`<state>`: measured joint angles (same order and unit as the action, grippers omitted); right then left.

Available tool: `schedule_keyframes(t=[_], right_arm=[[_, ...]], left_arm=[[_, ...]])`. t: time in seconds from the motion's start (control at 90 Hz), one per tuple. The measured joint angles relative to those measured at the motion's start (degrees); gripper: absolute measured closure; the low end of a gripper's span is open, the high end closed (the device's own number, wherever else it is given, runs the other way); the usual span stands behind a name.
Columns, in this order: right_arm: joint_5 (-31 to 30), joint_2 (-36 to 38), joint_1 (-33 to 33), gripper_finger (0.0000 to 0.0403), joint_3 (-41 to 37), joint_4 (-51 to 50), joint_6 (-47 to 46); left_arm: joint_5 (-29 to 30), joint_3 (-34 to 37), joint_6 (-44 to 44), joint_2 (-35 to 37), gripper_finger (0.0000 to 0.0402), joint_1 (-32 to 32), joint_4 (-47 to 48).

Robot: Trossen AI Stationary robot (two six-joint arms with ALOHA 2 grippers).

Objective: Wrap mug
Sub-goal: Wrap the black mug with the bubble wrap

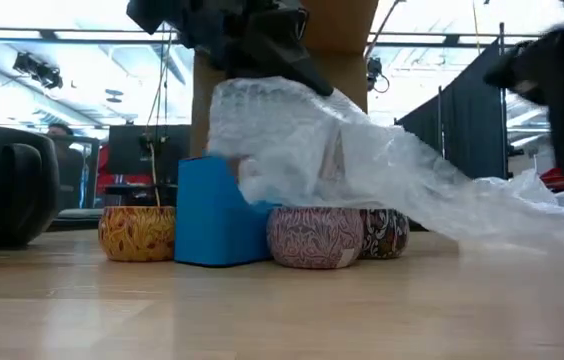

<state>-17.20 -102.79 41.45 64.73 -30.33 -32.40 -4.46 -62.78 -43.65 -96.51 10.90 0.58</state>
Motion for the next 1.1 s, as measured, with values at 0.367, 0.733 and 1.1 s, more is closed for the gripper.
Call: schedule_keyframes(t=[0.367,0.733,1.1], right_arm=[[-9.55,-14.00,0.94,0.0219,7.84,-10.50,-10.39],[-8.82,-6.79,0.28,0.0394,6.97,-17.67,-20.11],[-23.13,17.71,4.42,0.0403,7.47,-23.97,-28.68]], left_arm=[[-0.23,0.00,2.59,0.00,0.0402,-0.02,-1.07],[-4.40,0.00,4.67,0.02,0.0402,-0.07,-5.20],[-9.98,0.00,2.75,0.24,0.0402,0.27,-6.20]])
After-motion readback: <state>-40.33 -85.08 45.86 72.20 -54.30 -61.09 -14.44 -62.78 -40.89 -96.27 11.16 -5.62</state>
